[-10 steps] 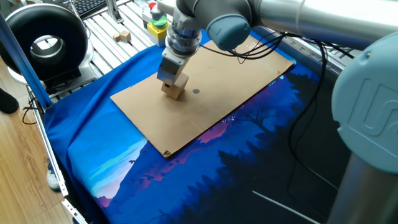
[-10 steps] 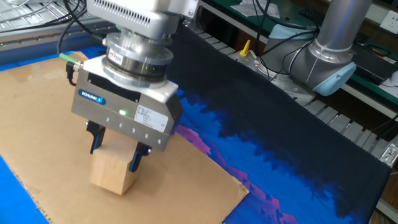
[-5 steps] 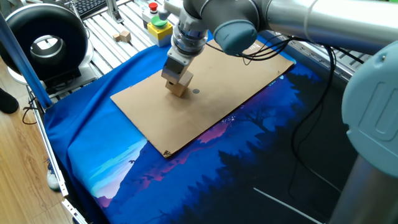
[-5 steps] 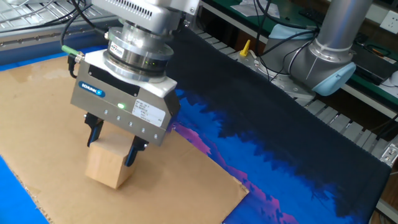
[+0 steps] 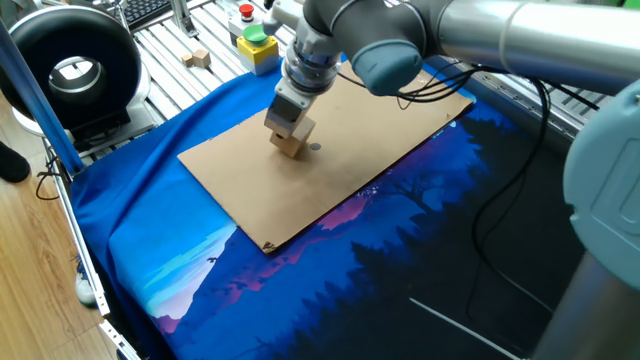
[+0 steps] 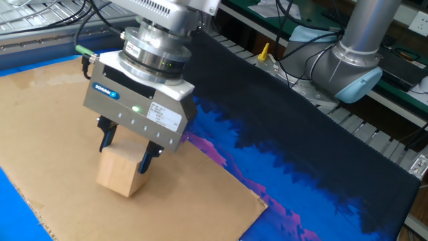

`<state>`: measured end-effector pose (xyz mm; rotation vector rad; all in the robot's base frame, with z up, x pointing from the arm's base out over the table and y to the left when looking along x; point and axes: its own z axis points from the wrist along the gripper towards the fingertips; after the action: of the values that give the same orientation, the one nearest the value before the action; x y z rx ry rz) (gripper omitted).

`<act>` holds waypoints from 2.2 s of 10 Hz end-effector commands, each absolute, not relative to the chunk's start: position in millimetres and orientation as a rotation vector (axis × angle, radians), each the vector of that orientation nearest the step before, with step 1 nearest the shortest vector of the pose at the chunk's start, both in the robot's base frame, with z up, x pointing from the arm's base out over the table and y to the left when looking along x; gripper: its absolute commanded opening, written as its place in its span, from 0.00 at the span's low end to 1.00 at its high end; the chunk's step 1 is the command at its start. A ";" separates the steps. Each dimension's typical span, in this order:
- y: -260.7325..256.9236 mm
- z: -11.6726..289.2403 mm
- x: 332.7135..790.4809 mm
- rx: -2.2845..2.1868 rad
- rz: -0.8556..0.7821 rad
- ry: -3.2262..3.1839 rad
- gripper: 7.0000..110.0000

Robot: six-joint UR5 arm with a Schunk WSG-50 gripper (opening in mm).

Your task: Grab the block and place it at the designated location

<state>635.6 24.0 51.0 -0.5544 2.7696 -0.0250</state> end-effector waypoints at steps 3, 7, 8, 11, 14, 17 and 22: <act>16.8 51.2 616.2 -0.562 -0.030 2.764 0.00; -0.7 59.1 633.9 -0.470 -0.128 2.709 0.00; -0.8 58.8 633.2 -0.460 -0.125 2.714 0.00; 17.4 51.0 616.1 -0.531 -0.016 2.761 0.00; 14.5 46.6 614.2 -0.570 -0.040 2.756 0.00; 2.9 49.8 623.7 -0.558 -0.115 2.726 0.00; 4.0 48.7 626.7 -0.564 -0.115 2.712 0.00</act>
<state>624.5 4.6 48.2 -0.5741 2.7189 -0.1208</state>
